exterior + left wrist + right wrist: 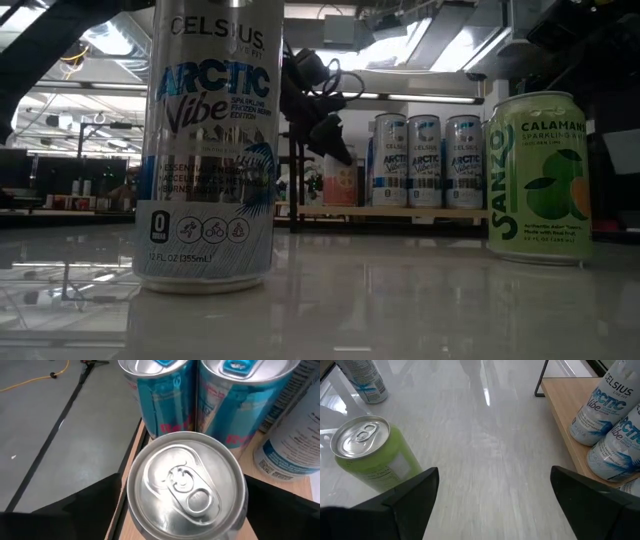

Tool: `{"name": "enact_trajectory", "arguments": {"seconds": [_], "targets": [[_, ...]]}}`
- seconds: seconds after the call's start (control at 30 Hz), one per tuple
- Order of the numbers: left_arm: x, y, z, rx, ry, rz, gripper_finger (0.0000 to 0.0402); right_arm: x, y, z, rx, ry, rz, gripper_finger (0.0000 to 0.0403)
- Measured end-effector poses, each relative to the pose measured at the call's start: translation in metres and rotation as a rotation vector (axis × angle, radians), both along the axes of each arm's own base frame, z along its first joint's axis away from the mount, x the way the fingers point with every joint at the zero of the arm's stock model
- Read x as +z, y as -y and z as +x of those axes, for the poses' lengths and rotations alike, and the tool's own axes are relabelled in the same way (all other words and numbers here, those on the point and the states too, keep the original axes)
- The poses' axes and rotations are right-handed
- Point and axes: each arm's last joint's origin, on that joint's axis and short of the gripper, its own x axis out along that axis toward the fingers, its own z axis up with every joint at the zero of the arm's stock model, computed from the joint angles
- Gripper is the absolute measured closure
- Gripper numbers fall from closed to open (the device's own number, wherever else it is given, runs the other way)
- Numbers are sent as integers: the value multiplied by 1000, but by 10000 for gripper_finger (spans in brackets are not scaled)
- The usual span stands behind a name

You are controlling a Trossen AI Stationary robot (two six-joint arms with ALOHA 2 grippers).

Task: Place canned beverage on shelf
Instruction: Put the orange-white soda can on the shelf

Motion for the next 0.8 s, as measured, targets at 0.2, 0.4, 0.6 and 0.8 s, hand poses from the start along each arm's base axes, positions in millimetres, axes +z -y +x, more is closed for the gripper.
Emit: {"name": "enact_trajectory", "arguments": {"seconds": [0.2,0.4,0.6,0.8], "targets": [[2,0,2,13,12,24,15,0,0,0,0,0,0,31],[4,-1,2,62,2,70,14,0,0,0,0,0,0,31],[7,-1,2,100,-8,103,14,0,0,0,0,1,0,31],[9,-3,2,124,-6,128,14,0,0,0,0,0,0,31]]}}
